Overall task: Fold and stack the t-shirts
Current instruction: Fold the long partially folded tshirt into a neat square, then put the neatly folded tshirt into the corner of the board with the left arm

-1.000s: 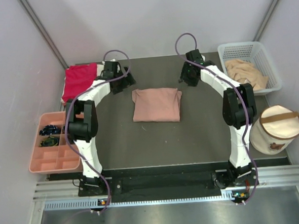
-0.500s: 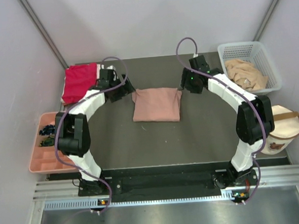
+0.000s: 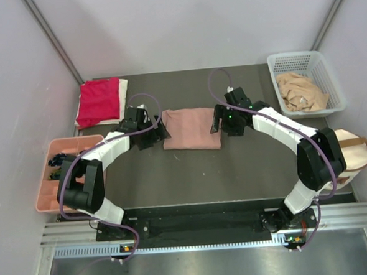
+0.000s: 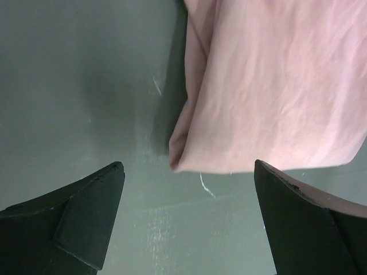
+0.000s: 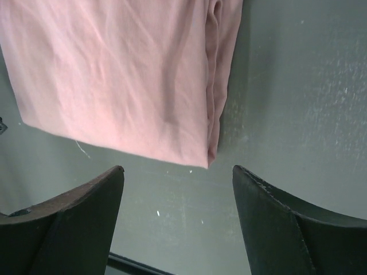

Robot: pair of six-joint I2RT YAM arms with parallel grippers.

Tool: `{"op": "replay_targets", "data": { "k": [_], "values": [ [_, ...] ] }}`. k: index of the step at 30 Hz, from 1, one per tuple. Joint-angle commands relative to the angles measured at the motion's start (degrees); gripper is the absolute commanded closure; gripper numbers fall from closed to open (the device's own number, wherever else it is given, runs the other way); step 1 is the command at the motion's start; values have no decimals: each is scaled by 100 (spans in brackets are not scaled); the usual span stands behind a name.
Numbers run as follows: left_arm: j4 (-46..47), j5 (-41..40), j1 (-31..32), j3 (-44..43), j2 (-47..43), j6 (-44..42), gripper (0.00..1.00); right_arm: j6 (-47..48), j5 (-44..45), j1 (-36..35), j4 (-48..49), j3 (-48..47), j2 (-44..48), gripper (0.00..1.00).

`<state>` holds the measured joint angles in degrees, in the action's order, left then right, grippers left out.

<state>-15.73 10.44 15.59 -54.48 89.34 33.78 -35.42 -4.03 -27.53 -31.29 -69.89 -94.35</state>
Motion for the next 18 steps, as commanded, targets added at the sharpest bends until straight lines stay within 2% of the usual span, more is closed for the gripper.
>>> {"op": "replay_targets", "data": {
  "k": [1,12,18],
  "values": [
    [289,-86,137,323,-373,164,1,-79,157,-77,141,81,268,24],
    [508,-332,734,1062,-839,752,1,-176,210,-104,-79,238,548,24],
    [676,-612,875,1176,-638,990,1,-220,219,-112,-132,519,838,24]
  ]
}}
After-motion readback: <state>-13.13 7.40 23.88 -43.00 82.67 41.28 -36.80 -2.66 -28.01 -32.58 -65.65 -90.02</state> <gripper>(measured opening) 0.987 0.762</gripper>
